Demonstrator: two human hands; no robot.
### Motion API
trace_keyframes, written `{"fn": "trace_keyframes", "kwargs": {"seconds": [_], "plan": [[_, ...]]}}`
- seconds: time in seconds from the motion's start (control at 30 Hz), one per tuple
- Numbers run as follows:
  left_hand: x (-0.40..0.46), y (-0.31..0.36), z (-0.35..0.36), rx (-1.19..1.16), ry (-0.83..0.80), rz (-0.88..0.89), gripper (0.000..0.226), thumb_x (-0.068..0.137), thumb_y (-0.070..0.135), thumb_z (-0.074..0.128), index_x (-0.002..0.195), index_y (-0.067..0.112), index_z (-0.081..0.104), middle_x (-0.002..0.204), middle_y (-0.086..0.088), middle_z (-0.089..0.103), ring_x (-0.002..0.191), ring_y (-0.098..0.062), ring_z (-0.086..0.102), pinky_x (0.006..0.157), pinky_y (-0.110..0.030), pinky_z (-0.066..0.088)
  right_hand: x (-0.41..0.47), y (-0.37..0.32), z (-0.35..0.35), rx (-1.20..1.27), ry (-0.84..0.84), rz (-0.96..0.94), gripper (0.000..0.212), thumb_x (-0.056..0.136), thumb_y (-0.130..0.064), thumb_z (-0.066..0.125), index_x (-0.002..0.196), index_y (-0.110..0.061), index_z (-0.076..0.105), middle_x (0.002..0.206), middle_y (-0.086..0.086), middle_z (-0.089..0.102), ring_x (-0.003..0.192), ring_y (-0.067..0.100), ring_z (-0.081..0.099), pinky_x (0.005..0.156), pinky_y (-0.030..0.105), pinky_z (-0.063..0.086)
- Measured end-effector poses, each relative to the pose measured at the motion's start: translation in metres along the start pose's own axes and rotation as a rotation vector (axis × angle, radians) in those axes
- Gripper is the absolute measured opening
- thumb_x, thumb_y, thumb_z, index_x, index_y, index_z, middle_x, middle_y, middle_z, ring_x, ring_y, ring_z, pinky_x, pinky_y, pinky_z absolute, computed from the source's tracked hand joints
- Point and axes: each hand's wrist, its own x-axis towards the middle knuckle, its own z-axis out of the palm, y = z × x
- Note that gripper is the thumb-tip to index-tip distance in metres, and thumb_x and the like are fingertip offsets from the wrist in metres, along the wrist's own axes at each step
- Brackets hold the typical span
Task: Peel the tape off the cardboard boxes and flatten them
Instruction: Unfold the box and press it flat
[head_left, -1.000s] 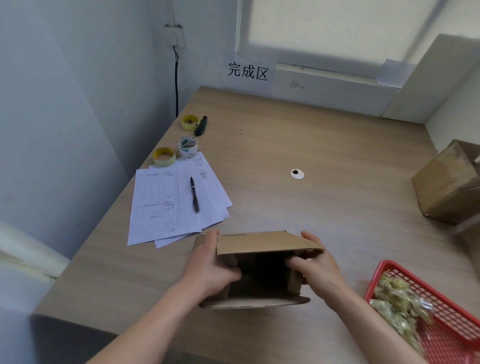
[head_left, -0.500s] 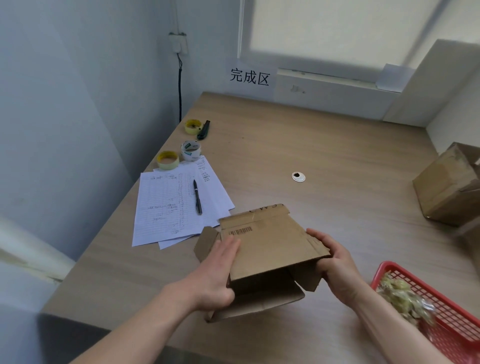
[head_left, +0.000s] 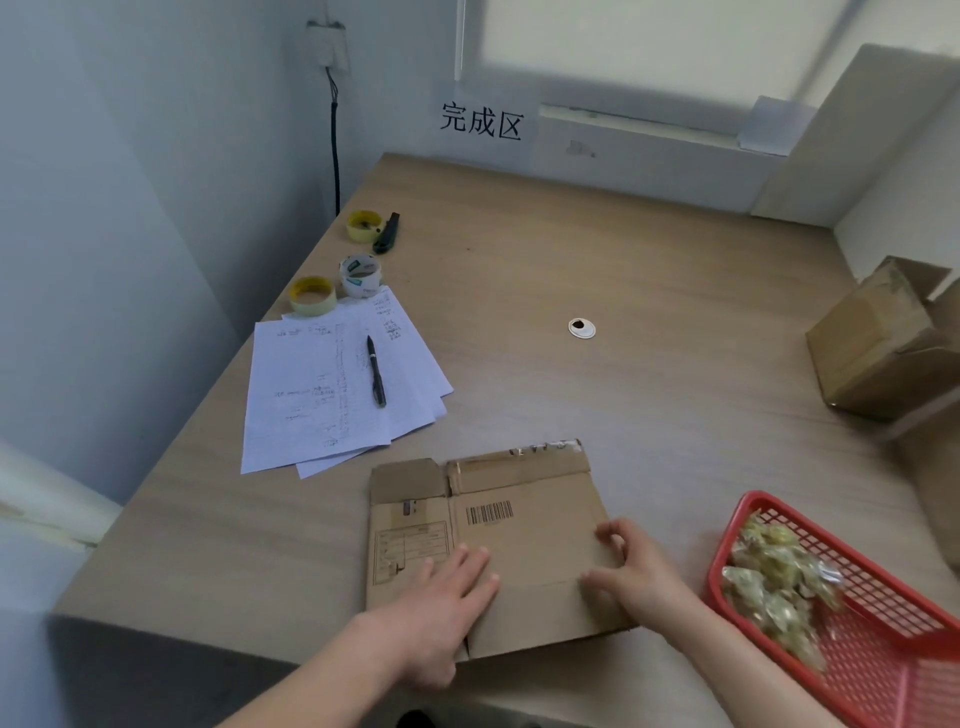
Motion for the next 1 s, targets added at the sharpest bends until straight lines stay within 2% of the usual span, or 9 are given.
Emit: {"fn": "trace_keyframes", "kwargs": {"seconds": [0.1, 0.2, 0.3, 0.37, 0.43, 0.53, 0.63, 0.83, 1.0], "plan": [[0.002, -0.006, 0.02, 0.034, -0.014, 0.0, 0.098, 0.082, 0.004, 0.052, 0.158, 0.021, -0.007, 0.161, 0.0, -0.032, 0.147, -0.021, -0.031, 0.122, -0.045, -0.01, -0.005, 0.012, 0.026, -0.197, 0.009, -0.035, 0.092, 0.074, -0.027, 0.076, 0.152, -0.033, 0.029, 0.133, -0.003, 0.049, 0.121, 0.02, 0.053, 0.098, 0.028, 0.044], [0.004, -0.016, 0.033, 0.026, -0.009, 0.002, 0.099, 0.08, 0.009, 0.053, 0.158, 0.025, -0.005, 0.159, 0.007, -0.033, 0.146, -0.017, -0.033, 0.121, -0.041, -0.012, -0.009, 0.02, 0.043, -0.218, -0.023, 0.012, 0.099, 0.081, -0.034, 0.071, 0.157, -0.042, 0.009, 0.122, -0.001, 0.039, 0.11, 0.016, 0.047, 0.104, 0.03, 0.039], [0.011, -0.024, 0.038, 0.014, 0.086, -0.017, 0.086, 0.082, 0.029, 0.054, 0.158, 0.032, 0.013, 0.164, 0.008, -0.021, 0.15, -0.014, -0.021, 0.123, -0.041, -0.002, -0.008, 0.019, 0.048, -0.433, 0.051, 0.008, 0.094, 0.078, -0.048, 0.064, 0.155, -0.044, 0.012, 0.124, -0.001, 0.038, 0.115, 0.02, 0.048, 0.098, 0.031, 0.041], [0.018, -0.029, 0.037, 0.023, 0.207, -0.083, 0.076, 0.085, 0.044, 0.056, 0.154, 0.034, 0.024, 0.167, 0.006, -0.01, 0.153, -0.015, -0.011, 0.12, -0.044, 0.01, -0.005, 0.015, 0.046, -0.627, 0.106, -0.064, 0.093, 0.071, -0.057, 0.058, 0.154, -0.038, 0.02, 0.153, 0.007, 0.025, 0.141, 0.027, 0.029, 0.113, 0.037, 0.031], [0.026, -0.035, 0.032, 0.017, 0.256, -0.203, 0.089, 0.082, 0.057, 0.063, 0.155, 0.034, 0.019, 0.166, 0.005, -0.012, 0.152, -0.021, -0.014, 0.118, -0.053, 0.012, 0.002, 0.009, 0.047, -0.689, 0.127, -0.171, 0.093, 0.067, -0.057, 0.055, 0.151, -0.031, 0.026, 0.165, 0.004, 0.0, 0.152, 0.025, 0.004, 0.121, 0.041, 0.017], [0.04, -0.043, 0.025, 0.032, 0.215, -0.321, 0.13, 0.059, 0.071, 0.075, 0.156, 0.033, -0.002, 0.161, 0.002, -0.029, 0.148, -0.031, -0.028, 0.115, -0.065, 0.005, 0.016, -0.002, 0.056, -0.721, 0.124, -0.344, 0.094, 0.067, -0.059, 0.051, 0.152, -0.031, 0.022, 0.166, -0.001, -0.013, 0.153, 0.022, -0.006, 0.122, 0.045, 0.012], [0.052, -0.05, 0.019, 0.103, 0.182, -0.312, 0.15, 0.044, 0.076, 0.077, 0.153, 0.034, -0.018, 0.156, 0.0, -0.04, 0.142, -0.034, -0.039, 0.113, -0.068, -0.001, 0.04, -0.013, 0.063, -0.807, 0.092, -0.444, 0.101, 0.071, -0.075, 0.041, 0.156, -0.036, 0.005, 0.164, -0.003, -0.023, 0.151, 0.02, -0.019, 0.121, 0.049, 0.003], [0.065, -0.059, 0.025, 0.091, 0.18, -0.314, 0.159, 0.035, 0.082, 0.075, 0.146, 0.04, -0.03, 0.15, 0.002, -0.049, 0.136, -0.032, -0.047, 0.11, -0.071, -0.005, 0.081, -0.012, 0.065, -0.883, 0.053, -0.507, 0.103, 0.072, -0.092, 0.023, 0.157, -0.038, 0.0, 0.165, -0.004, -0.019, 0.151, 0.018, -0.02, 0.12, 0.052, -0.001], [0.067, -0.063, 0.028, 0.082, 0.194, -0.313, 0.16, 0.029, 0.085, 0.072, 0.144, 0.044, -0.033, 0.149, 0.005, -0.05, 0.136, -0.029, -0.048, 0.11, -0.071, -0.004, 0.086, -0.011, 0.07, -0.907, 0.128, -0.535, 0.098, 0.073, -0.092, 0.026, 0.154, -0.037, 0.019, 0.167, 0.002, 0.008, 0.152, 0.026, 0.004, 0.114, 0.054, 0.014]]}}
